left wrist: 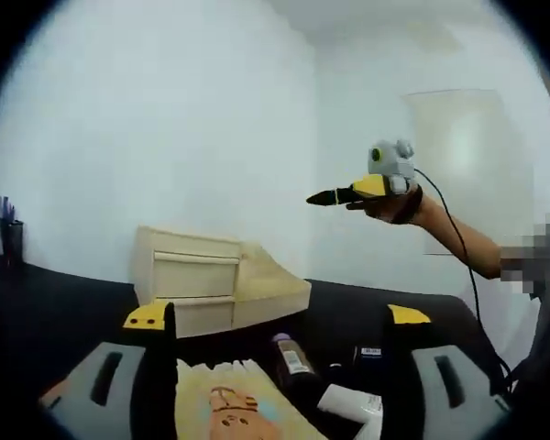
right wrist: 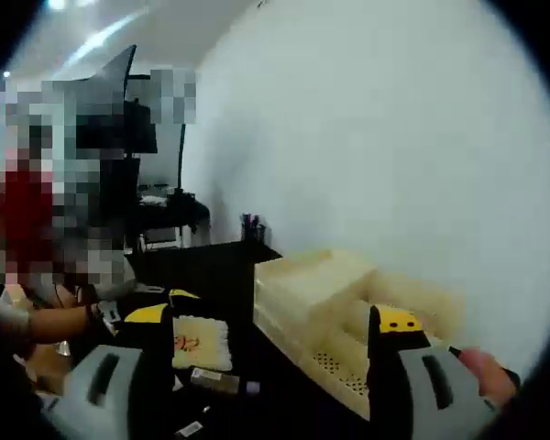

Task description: Open the drawer, pick up the cosmetic bottles from the table one by one, place them into the drawer, release the gripper, close the drawer, and move the gripper away

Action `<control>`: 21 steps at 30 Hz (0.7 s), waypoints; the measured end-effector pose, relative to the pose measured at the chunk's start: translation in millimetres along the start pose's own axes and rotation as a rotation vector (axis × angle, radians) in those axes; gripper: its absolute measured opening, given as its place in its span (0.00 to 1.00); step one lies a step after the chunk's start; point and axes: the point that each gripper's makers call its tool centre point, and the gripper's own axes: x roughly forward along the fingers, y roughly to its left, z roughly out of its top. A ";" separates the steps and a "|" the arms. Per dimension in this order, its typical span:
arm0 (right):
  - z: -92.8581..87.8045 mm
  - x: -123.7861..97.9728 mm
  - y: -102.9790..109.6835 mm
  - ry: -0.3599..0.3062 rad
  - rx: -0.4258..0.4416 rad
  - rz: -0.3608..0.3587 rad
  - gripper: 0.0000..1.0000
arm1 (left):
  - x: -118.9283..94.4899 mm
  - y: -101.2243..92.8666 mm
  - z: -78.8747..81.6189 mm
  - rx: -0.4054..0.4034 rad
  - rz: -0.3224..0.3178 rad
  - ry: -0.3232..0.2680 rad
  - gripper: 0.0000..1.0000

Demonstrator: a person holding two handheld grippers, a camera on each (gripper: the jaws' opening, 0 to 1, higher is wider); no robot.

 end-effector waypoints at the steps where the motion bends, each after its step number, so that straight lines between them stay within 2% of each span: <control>1: -2.7 1.2 -1.2 0.009 -0.006 0.004 0.82 | 0.0 0.0 -0.4 0.001 0.000 0.002 0.90; 3: -9.6 -0.8 -0.5 0.016 -0.019 0.004 0.81 | 0.4 -1.2 -1.1 0.004 -0.001 0.006 0.87; 4: -12.0 -3.3 -0.1 0.008 -0.024 0.001 0.79 | 0.8 -2.9 -1.8 0.004 -0.005 0.010 0.81; 6: -16.0 -12.1 6.6 -0.034 -0.008 0.025 0.76 | 1.5 -5.5 -6.0 0.017 -0.003 0.032 0.73; 8: -19.6 -21.4 9.5 -0.081 0.045 0.045 0.73 | 3.6 -11.2 -13.3 0.042 -0.017 0.070 0.67; 9: -21.2 -26.4 9.8 -0.110 0.066 0.049 0.70 | 6.0 -13.7 -14.7 0.047 -0.020 0.080 0.66; 11: -33.3 -34.0 9.5 -0.119 0.089 0.054 0.68 | 9.4 -20.5 -18.3 0.066 -0.031 0.114 0.64; 16: -60.9 -38.9 3.5 -0.106 0.105 0.058 0.66 | 16.7 -21.3 -25.1 0.118 0.024 0.196 0.56; 19: -68.1 -43.7 2.7 -0.118 0.116 0.070 0.65 | 23.3 -24.3 -27.3 0.149 0.028 0.235 0.55; 21: -70.8 -46.1 0.1 -0.137 0.130 0.071 0.64 | 27.2 -22.2 -28.4 0.170 0.054 0.264 0.55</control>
